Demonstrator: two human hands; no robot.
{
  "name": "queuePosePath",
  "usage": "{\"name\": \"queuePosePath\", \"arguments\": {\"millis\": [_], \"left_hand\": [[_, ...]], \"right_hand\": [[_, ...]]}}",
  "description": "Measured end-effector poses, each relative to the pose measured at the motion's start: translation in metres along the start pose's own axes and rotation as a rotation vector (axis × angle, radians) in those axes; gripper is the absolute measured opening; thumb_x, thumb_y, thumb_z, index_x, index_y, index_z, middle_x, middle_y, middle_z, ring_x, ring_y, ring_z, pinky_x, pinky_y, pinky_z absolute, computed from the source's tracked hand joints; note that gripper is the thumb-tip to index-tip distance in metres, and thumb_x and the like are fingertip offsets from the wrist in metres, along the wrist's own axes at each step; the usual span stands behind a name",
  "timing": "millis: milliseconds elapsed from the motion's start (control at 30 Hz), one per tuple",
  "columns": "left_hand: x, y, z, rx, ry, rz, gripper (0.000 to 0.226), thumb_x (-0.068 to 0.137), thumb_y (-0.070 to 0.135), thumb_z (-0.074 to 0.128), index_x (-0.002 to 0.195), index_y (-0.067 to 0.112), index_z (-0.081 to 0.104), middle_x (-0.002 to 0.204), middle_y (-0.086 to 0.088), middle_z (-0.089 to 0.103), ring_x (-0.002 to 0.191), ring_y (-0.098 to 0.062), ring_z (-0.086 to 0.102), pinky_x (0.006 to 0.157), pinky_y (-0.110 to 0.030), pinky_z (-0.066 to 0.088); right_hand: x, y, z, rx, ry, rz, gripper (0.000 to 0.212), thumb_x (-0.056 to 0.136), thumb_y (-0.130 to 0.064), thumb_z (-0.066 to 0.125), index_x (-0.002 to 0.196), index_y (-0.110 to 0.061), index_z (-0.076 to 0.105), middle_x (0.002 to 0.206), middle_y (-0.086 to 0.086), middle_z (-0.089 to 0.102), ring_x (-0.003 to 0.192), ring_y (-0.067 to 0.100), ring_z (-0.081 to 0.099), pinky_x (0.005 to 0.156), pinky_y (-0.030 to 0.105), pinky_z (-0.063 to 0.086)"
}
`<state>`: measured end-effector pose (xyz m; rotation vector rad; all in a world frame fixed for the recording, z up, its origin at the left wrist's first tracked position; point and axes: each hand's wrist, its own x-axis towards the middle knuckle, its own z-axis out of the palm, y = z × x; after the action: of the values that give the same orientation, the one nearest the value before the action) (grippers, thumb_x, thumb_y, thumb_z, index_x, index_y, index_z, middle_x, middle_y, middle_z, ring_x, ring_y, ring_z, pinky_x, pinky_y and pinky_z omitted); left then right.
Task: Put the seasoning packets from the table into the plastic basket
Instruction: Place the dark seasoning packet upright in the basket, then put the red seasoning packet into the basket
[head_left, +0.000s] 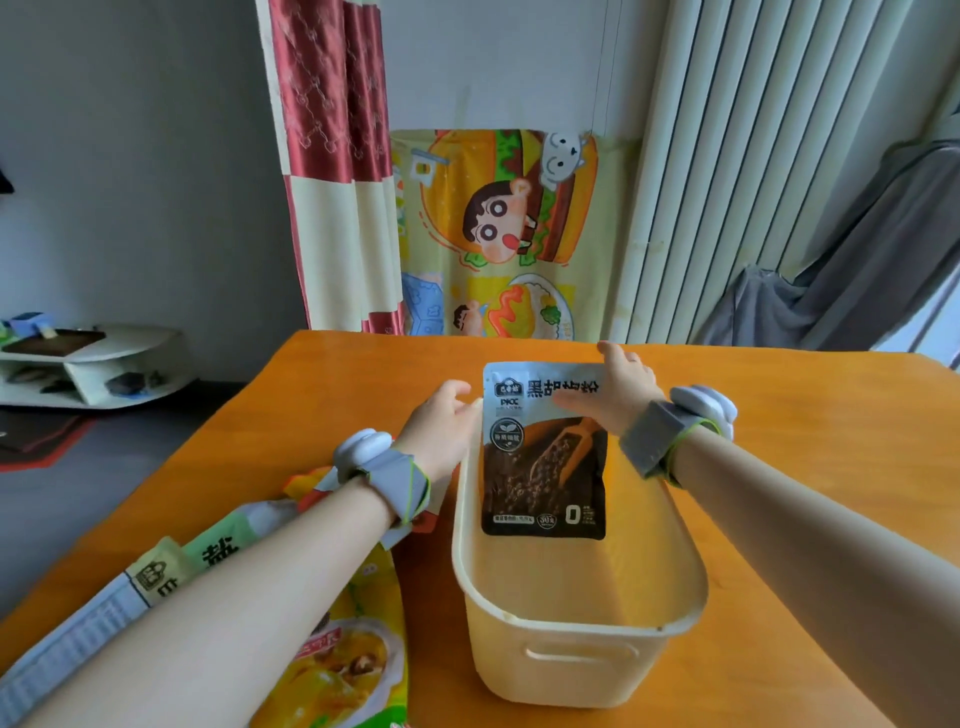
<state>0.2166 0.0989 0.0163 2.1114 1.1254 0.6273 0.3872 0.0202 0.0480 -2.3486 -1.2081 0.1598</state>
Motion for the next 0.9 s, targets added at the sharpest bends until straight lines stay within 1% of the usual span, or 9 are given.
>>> {"name": "queuePosePath", "arguments": {"millis": [133,267,333,433,533,633,700,800,900], "left_hand": [[-0.014,-0.024,-0.018,0.306,-0.030,0.049,0.032,0.088,0.002,0.040,0.109,0.008,0.063,0.121,-0.013,0.061,0.114,-0.030,0.052,0.090,-0.028,0.040],[-0.029,-0.061,-0.033,0.585,-0.130,0.062,0.021,0.089,0.023,0.051,0.104,0.011,0.061,0.114,-0.011,0.058,0.107,-0.029,0.053,0.088,-0.034,0.043],[-0.039,-0.070,-0.036,0.629,-0.182,0.082,0.025,0.087,0.033,0.056,0.097,0.010,0.060,0.105,-0.008,0.060,0.093,-0.024,0.053,0.078,-0.035,0.043],[-0.048,-0.076,-0.036,0.763,-0.235,0.102,0.033,0.084,0.043,0.058,0.097,0.012,0.055,0.103,-0.006,0.058,0.088,-0.022,0.050,0.067,-0.031,0.035],[-0.049,-0.076,-0.030,0.785,-0.247,0.138,0.055,0.076,0.052,0.063,0.112,0.012,0.052,0.117,-0.005,0.058,0.100,-0.021,0.053,0.072,-0.031,0.039],[-0.049,-0.071,-0.029,0.817,-0.364,0.137,0.078,0.071,0.048,0.070,0.134,0.015,0.038,0.135,-0.005,0.047,0.123,-0.024,0.046,0.094,-0.035,0.042],[-0.047,-0.071,-0.029,0.874,-0.403,0.155,0.059,0.078,0.036,0.067,0.127,0.013,0.045,0.129,-0.008,0.051,0.119,-0.027,0.050,0.092,-0.037,0.043],[-0.044,-0.077,-0.036,0.916,-0.231,0.182,0.014,0.085,0.022,0.050,0.094,0.018,0.060,0.101,-0.011,0.064,0.089,-0.030,0.062,0.068,-0.036,0.043],[-0.040,-0.074,-0.049,0.881,-0.016,0.238,0.031,0.090,0.009,0.039,0.111,0.025,0.055,0.114,-0.006,0.063,0.102,-0.031,0.059,0.071,-0.037,0.042]], "right_hand": [[-0.041,-0.034,-0.005,-0.022,0.171,-0.317,0.082,0.083,-0.039,0.059,0.146,-0.016,0.012,0.152,0.007,0.025,0.138,0.031,0.025,0.109,0.044,0.030],[-0.066,-0.058,0.003,-0.016,-0.010,-0.496,0.050,0.086,-0.029,0.056,0.133,-0.018,0.041,0.135,0.008,0.048,0.124,0.028,0.045,0.100,0.038,0.040],[-0.073,-0.064,0.014,-0.070,-0.117,-0.508,0.031,0.087,-0.027,0.053,0.117,-0.016,0.058,0.123,0.006,0.059,0.114,0.025,0.054,0.093,0.033,0.043],[-0.081,-0.067,0.028,-0.038,-0.205,-0.435,0.023,0.087,-0.022,0.052,0.107,-0.017,0.062,0.113,0.006,0.066,0.103,0.025,0.061,0.083,0.030,0.047],[-0.084,-0.066,0.027,0.038,-0.208,-0.363,0.021,0.087,-0.020,0.054,0.105,-0.015,0.062,0.109,0.007,0.067,0.096,0.025,0.064,0.078,0.030,0.051],[-0.085,-0.064,0.021,-0.003,-0.208,-0.347,0.024,0.087,-0.021,0.051,0.101,-0.006,0.065,0.107,0.012,0.069,0.097,0.029,0.064,0.086,0.040,0.053],[-0.086,-0.062,0.019,-0.047,-0.215,-0.344,0.027,0.087,-0.020,0.050,0.100,-0.002,0.066,0.105,0.016,0.070,0.097,0.032,0.064,0.087,0.044,0.052],[-0.084,-0.060,0.017,-0.089,-0.216,-0.334,0.028,0.087,-0.020,0.049,0.099,-0.002,0.066,0.105,0.016,0.070,0.096,0.032,0.064,0.087,0.045,0.053],[-0.082,-0.062,0.017,-0.092,-0.212,-0.327,0.028,0.088,-0.019,0.048,0.101,-0.001,0.065,0.109,0.016,0.068,0.100,0.032,0.063,0.089,0.044,0.052]]}}
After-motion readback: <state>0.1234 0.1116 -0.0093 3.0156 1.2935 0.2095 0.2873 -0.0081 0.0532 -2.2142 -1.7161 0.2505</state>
